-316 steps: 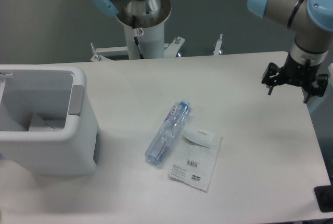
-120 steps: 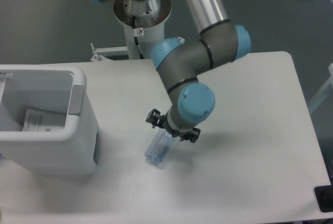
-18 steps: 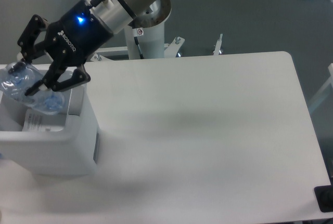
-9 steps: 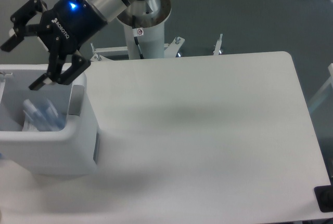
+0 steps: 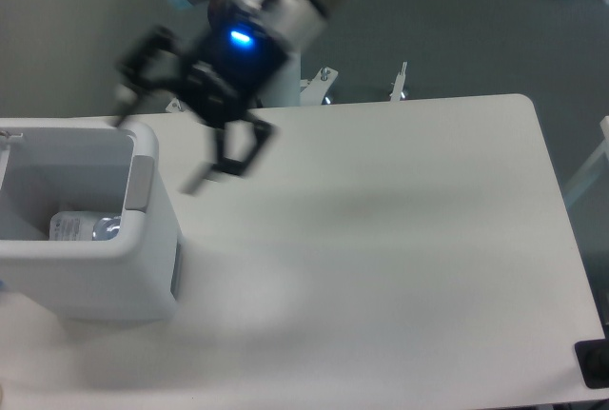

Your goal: Place the trash in the trash can

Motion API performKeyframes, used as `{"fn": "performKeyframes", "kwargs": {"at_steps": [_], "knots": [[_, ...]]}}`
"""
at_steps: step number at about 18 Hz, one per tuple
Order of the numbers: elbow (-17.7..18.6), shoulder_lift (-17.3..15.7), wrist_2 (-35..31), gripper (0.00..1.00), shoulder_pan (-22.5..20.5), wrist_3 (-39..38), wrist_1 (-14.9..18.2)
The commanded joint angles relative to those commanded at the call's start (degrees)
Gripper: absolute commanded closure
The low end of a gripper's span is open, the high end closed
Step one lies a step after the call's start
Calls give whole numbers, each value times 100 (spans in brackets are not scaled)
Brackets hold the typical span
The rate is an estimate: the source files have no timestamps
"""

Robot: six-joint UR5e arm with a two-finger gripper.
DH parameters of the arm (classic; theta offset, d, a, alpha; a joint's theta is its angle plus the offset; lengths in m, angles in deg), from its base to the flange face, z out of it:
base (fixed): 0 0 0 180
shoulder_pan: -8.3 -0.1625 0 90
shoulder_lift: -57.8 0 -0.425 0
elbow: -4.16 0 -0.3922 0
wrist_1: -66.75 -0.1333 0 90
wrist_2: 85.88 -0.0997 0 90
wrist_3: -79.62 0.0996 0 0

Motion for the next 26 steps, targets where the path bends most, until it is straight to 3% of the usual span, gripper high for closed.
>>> {"fn": "performKeyframes", "kwargs": {"at_steps": [4, 8, 11, 17, 20, 26], "knots": [[-9, 264, -543, 0, -274, 543, -9], [-184, 379, -2018, 0, -283, 853, 9], [-79, 309, -2873, 0, -231, 870, 26], [-87, 317, -3655, 0, -117, 957, 219], [-105, 388, -4253, 0, 86, 1887, 421], [-9, 370, -4430, 0, 77, 2399, 624]]}}
